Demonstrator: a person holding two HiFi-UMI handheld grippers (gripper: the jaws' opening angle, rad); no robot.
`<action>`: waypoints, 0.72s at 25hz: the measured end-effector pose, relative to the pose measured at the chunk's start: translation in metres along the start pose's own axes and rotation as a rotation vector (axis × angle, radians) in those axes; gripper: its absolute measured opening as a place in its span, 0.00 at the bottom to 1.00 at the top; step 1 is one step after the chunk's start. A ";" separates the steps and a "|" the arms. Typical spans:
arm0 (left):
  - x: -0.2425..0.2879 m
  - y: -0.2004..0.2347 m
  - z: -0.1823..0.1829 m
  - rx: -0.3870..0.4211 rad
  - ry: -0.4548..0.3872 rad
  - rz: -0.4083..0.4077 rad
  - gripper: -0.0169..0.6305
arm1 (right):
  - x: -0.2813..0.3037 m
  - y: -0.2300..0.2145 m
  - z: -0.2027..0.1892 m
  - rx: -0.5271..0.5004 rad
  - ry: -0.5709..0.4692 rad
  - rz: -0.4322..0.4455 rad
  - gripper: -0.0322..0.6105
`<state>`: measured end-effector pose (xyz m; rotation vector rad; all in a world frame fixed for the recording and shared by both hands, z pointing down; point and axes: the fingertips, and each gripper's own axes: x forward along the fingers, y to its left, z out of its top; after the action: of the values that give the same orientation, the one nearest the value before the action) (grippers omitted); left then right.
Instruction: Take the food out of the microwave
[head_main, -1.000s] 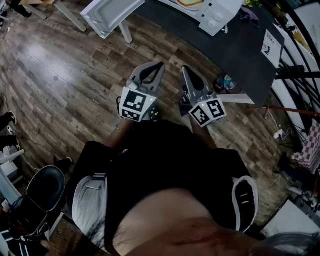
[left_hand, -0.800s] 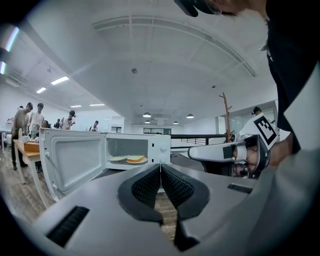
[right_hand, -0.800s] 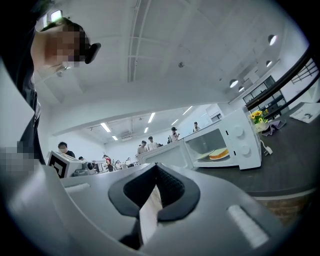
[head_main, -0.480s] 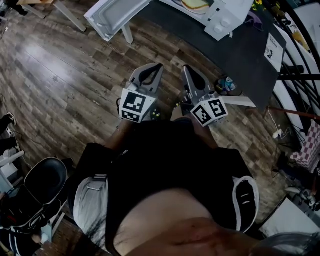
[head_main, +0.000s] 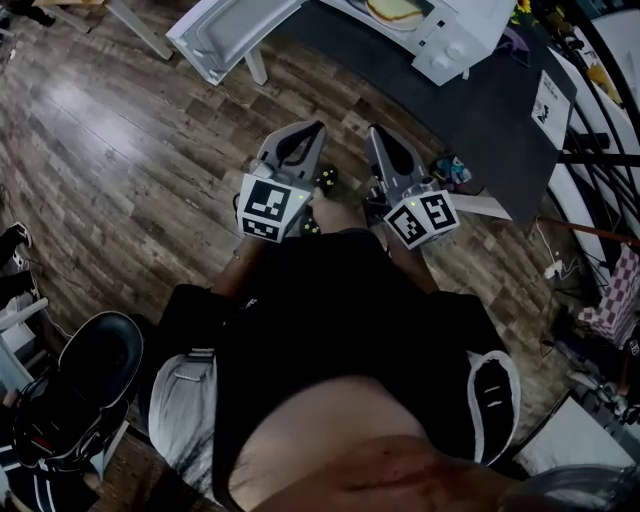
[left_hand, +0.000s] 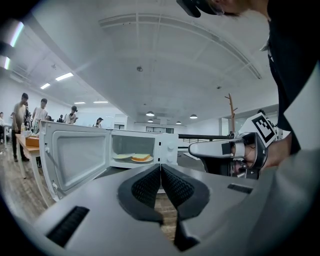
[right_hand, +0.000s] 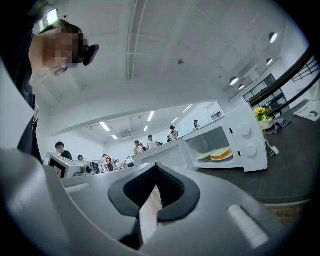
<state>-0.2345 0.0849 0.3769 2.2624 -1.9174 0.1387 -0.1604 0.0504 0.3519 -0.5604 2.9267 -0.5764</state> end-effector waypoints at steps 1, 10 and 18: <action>0.003 0.001 0.001 0.001 0.000 0.000 0.04 | 0.002 -0.004 0.001 0.004 -0.001 -0.002 0.05; 0.041 0.034 -0.005 -0.011 0.062 0.033 0.04 | 0.042 -0.029 0.003 0.002 0.023 0.056 0.05; 0.097 0.060 0.015 -0.001 0.017 -0.001 0.04 | 0.079 -0.076 0.020 -0.016 0.015 0.033 0.05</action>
<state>-0.2777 -0.0217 0.3845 2.2541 -1.9076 0.1571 -0.2049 -0.0514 0.3605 -0.5109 2.9510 -0.5560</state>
